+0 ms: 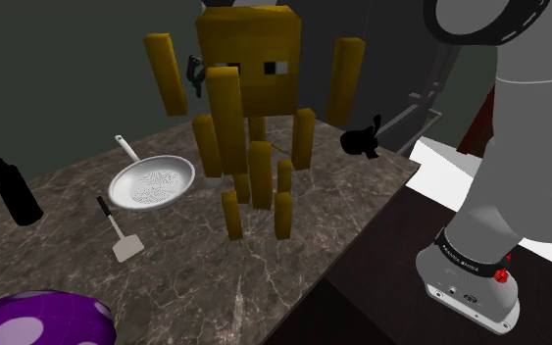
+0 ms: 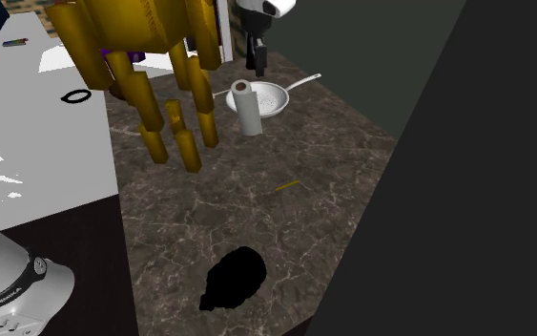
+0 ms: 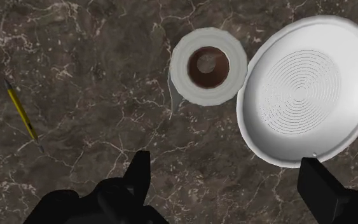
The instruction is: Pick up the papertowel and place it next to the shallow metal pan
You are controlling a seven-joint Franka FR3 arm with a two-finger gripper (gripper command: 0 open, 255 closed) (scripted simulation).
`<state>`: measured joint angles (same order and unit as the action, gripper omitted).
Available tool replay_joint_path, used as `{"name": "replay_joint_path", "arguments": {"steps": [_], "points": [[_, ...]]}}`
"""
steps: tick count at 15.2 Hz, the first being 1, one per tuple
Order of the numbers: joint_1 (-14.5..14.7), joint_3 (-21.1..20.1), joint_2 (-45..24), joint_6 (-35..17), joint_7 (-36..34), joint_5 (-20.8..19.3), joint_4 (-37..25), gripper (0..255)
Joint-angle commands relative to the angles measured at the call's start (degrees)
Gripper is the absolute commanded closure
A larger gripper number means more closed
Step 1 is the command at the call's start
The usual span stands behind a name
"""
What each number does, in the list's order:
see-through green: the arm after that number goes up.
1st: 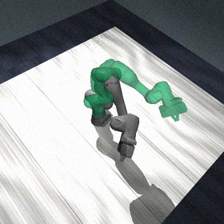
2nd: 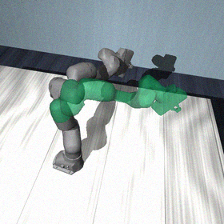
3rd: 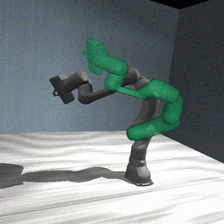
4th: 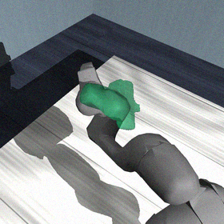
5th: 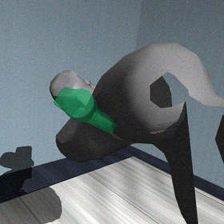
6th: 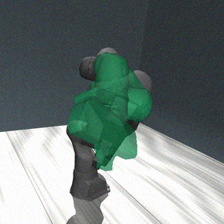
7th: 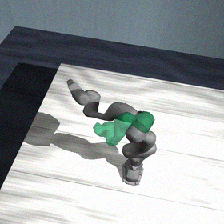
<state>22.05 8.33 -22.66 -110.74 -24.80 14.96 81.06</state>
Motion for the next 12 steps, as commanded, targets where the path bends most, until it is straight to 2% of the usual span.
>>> {"name": "replay_joint_path", "arguments": {"steps": [1, 4, 12], "points": [[1.7, 0.2, -3.4, 1.8, -0.9, -3.8, 2.2, 0], [1.7, 1.0, -2.8, 6.8, -1.1, -3.8, -2.1, 0], [1.9, 1.2, -2.8, 6.8, -1.0, -3.7, -2.1, 0]]}}
